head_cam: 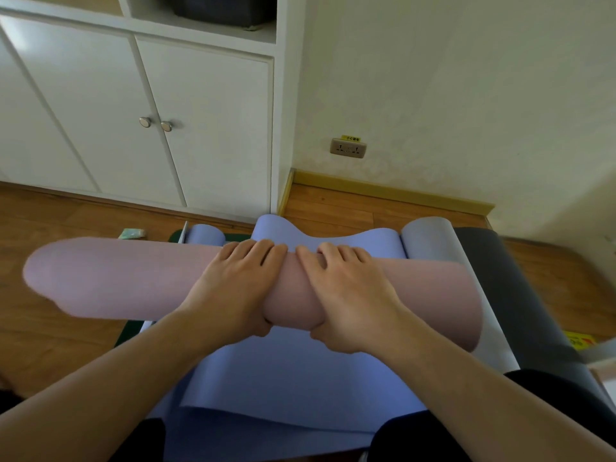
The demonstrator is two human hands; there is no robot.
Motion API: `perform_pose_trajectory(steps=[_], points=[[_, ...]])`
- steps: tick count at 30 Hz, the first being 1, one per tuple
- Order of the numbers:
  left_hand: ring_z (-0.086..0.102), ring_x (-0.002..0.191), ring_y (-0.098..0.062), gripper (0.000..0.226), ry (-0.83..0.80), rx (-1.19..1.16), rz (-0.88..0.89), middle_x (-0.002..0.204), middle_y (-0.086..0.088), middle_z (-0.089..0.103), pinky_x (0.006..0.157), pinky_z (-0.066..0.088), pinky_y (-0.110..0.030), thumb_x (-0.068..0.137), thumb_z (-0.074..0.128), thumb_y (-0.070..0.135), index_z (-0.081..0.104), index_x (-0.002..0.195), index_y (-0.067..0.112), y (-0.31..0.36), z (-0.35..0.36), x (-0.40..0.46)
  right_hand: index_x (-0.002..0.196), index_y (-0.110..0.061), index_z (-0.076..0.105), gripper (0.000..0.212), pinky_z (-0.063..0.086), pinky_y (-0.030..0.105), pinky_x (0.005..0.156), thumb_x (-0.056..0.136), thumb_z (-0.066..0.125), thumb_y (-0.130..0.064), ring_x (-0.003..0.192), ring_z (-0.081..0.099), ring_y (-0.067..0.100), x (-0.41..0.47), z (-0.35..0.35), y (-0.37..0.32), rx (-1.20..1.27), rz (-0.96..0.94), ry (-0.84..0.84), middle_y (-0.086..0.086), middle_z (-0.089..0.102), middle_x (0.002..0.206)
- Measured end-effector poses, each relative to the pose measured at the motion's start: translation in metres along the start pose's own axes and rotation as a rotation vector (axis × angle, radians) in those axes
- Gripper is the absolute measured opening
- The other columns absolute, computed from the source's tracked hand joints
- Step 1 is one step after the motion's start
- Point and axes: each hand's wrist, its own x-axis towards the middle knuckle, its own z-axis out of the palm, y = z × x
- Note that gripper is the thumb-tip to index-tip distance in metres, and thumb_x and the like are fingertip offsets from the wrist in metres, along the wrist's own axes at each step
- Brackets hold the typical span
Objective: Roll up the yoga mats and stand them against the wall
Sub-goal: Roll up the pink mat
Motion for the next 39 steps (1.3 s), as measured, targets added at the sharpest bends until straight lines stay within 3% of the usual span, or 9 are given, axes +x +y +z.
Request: perform_pose_trajectory(steps=[8, 14, 18, 22, 25, 29, 33, 36, 39], points=[[0.047, 0.135, -0.039, 0.131, 0.012, 0.110, 0.055, 0.146, -0.019, 0.048, 0.117, 0.038, -0.057, 0.043, 0.094, 0.051, 0.040, 0.153, 0.005, 0.024, 0.009, -0.007, 0.141, -0.038, 0.039, 0.097, 0.057, 0.039, 0.082, 0.060, 0.086, -0.063, 0.099, 0.064, 0.019, 0.006, -0.006, 0.010, 0.340, 0.115, -0.125, -0.009, 0.063, 0.117], [0.053, 0.116, -0.030, 0.099, 0.034, 0.088, 0.100, 0.130, -0.006, 0.055, 0.105, 0.046, -0.048, 0.052, 0.088, 0.039, 0.050, 0.140, 0.014, 0.019, 0.005, 0.002, 0.146, -0.033, 0.036, 0.102, 0.054, 0.043, 0.096, 0.065, 0.082, -0.076, 0.112, 0.061, 0.022, 0.003, -0.011, 0.006, 0.285, 0.100, -0.150, -0.003, 0.058, 0.128], [0.059, 0.112, -0.026, 0.104, 0.055, -0.005, 0.078, 0.127, -0.002, 0.059, 0.099, 0.051, -0.045, 0.045, 0.090, 0.045, 0.052, 0.138, 0.016, 0.007, 0.006, 0.002, 0.163, -0.021, 0.008, 0.139, 0.040, 0.054, 0.115, 0.062, 0.088, -0.074, 0.135, 0.048, 0.037, -0.005, -0.005, -0.008, 0.014, 0.068, -0.130, 0.014, 0.044, 0.149], [0.055, 0.120, -0.030, 0.106, 0.159, -0.067, 0.007, 0.133, -0.005, 0.055, 0.104, 0.046, -0.047, 0.044, 0.092, 0.040, 0.051, 0.138, 0.012, 0.006, 0.007, -0.001, 0.146, -0.029, 0.031, 0.102, 0.049, 0.046, 0.088, 0.066, 0.082, -0.067, 0.108, 0.060, 0.029, 0.004, 0.000, 0.001, 0.143, 0.097, -0.063, 0.003, 0.059, 0.120], [0.045, 0.119, -0.035, 0.116, 0.262, -0.106, -0.275, 0.136, -0.013, 0.043, 0.102, 0.044, -0.051, 0.045, 0.100, 0.046, 0.045, 0.139, 0.005, 0.006, -0.001, -0.003, 0.134, -0.039, 0.037, 0.096, 0.054, 0.042, 0.079, 0.056, 0.078, -0.078, 0.097, 0.063, 0.020, 0.010, -0.006, 0.021, 0.385, 0.243, -0.118, -0.011, 0.060, 0.111], [0.056, 0.109, -0.017, 0.112, 0.307, -0.642, -0.559, 0.140, 0.001, 0.033, 0.085, 0.054, -0.032, 0.066, 0.098, 0.041, 0.025, 0.149, 0.022, 0.002, -0.012, 0.003, 0.139, -0.046, 0.039, 0.108, 0.057, 0.037, 0.084, 0.045, 0.080, -0.078, 0.102, 0.063, 0.010, 0.010, -0.006, 0.035, 0.754, 0.379, 0.017, -0.024, 0.058, 0.113], [0.060, 0.117, -0.006, 0.088, 0.266, -1.267, -0.614, 0.126, 0.019, 0.051, 0.081, 0.057, -0.018, 0.082, 0.087, 0.018, 0.027, 0.146, 0.031, -0.003, -0.028, 0.026, 0.137, -0.055, 0.032, 0.104, 0.053, 0.025, 0.080, 0.053, 0.092, -0.068, 0.109, 0.061, 0.002, 0.005, 0.007, 0.017, 1.003, 0.384, 0.146, -0.030, 0.056, 0.120], [0.063, 0.121, -0.013, 0.113, 0.348, -1.538, -0.647, 0.131, 0.014, 0.063, 0.100, 0.057, -0.041, 0.055, 0.096, 0.051, 0.039, 0.150, 0.028, -0.016, -0.051, 0.036, 0.137, -0.061, 0.027, 0.106, 0.057, 0.033, 0.094, 0.054, 0.093, -0.065, 0.117, 0.060, 0.001, 0.002, 0.021, 0.002, 1.059, 0.368, 0.215, -0.029, 0.054, 0.132], [0.070, 0.113, -0.017, 0.111, 0.506, -1.614, -0.636, 0.125, 0.009, 0.070, 0.093, 0.060, -0.042, 0.048, 0.102, 0.051, 0.050, 0.143, 0.025, -0.029, -0.079, 0.038, 0.135, -0.065, 0.026, 0.107, 0.057, 0.031, 0.097, 0.053, 0.095, -0.061, 0.117, 0.059, -0.003, -0.003, 0.028, -0.007, 1.111, 0.313, 0.186, -0.030, 0.054, 0.131]])
